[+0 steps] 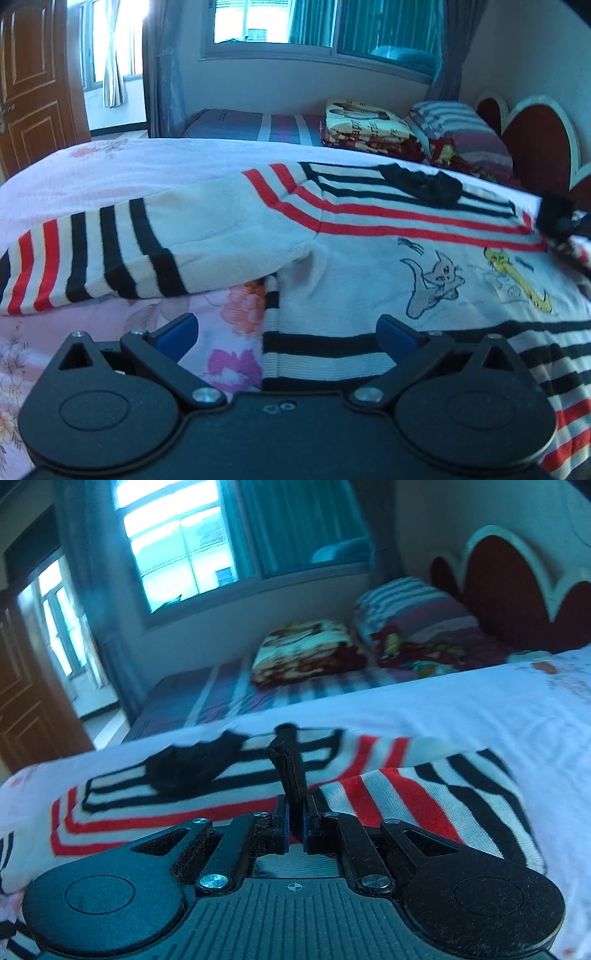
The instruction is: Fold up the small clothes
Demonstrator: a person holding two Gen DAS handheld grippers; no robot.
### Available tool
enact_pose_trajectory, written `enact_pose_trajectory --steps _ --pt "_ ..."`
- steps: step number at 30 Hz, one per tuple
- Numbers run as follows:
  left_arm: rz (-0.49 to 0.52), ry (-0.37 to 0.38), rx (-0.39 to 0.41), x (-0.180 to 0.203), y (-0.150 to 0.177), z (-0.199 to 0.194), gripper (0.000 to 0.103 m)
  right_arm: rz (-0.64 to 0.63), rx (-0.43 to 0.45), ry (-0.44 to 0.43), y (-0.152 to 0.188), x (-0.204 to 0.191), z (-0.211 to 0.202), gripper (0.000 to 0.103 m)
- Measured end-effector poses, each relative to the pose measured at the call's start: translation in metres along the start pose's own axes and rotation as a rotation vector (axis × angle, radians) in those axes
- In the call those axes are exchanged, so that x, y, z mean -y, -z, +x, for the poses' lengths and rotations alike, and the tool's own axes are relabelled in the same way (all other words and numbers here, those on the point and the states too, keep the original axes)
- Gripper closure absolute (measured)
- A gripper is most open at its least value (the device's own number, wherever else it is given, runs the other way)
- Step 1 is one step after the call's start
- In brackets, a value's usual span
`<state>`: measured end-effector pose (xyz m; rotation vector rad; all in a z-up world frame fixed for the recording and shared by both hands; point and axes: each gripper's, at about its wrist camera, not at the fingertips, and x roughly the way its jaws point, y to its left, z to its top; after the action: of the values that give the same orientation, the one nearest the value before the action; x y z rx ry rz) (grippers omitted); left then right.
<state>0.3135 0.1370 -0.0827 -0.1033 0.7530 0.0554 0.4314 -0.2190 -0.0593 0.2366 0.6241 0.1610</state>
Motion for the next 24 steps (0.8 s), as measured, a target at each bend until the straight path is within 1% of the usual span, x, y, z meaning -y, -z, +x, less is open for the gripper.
enact_pose_trajectory --steps 2,4,7,9,12,14,15,16,17,18,19,20,23,24 --pt "-0.008 0.000 0.002 -0.004 -0.001 -0.001 0.006 -0.019 -0.026 -0.031 0.007 -0.019 0.014 0.097" --pt "-0.003 0.004 -0.005 -0.008 -0.002 -0.001 0.016 -0.043 -0.049 -0.057 0.013 -0.036 0.025 0.097" --pt "0.009 0.003 -0.015 -0.011 -0.003 0.001 0.023 -0.084 -0.081 -0.092 0.027 -0.062 0.041 0.097" --pt "0.018 0.005 -0.014 -0.010 -0.003 0.001 0.023 -0.097 -0.099 -0.105 0.035 -0.075 0.052 0.097" --pt "0.004 0.033 -0.012 -0.009 -0.007 0.001 0.023 -0.089 -0.116 -0.144 0.042 -0.087 0.065 0.097" --pt "0.003 0.046 -0.016 -0.006 -0.010 0.002 0.023 -0.091 -0.156 -0.168 0.044 -0.094 0.077 0.097" --pt "0.000 0.056 -0.018 -0.004 -0.012 0.003 0.023 -0.099 -0.179 -0.168 0.046 -0.097 0.079 0.094" --pt "-0.002 0.068 -0.019 -0.002 -0.014 0.004 0.023 -0.111 -0.181 -0.168 0.048 -0.098 0.080 0.091" --pt "-0.005 0.081 -0.020 0.001 -0.015 0.005 0.023 -0.115 -0.156 -0.185 0.048 -0.097 0.071 0.082" --pt "-0.013 0.103 -0.018 0.004 -0.018 0.007 0.023 -0.103 -0.124 -0.199 0.047 -0.091 0.062 0.069" --pt "-0.028 0.132 -0.013 0.007 -0.021 0.008 0.023 -0.084 -0.091 -0.202 0.046 -0.084 0.051 0.061" --pt "-0.049 0.167 -0.012 0.010 -0.024 0.012 0.023 -0.057 -0.057 -0.194 0.048 -0.074 0.036 0.049" --pt "-0.147 0.315 -0.026 0.025 -0.035 0.032 0.029 0.031 -0.005 -0.175 0.050 -0.040 0.004 0.049" --pt "-0.173 0.371 -0.034 0.033 -0.040 0.042 0.038 0.057 0.007 -0.154 0.050 -0.028 -0.005 0.049"
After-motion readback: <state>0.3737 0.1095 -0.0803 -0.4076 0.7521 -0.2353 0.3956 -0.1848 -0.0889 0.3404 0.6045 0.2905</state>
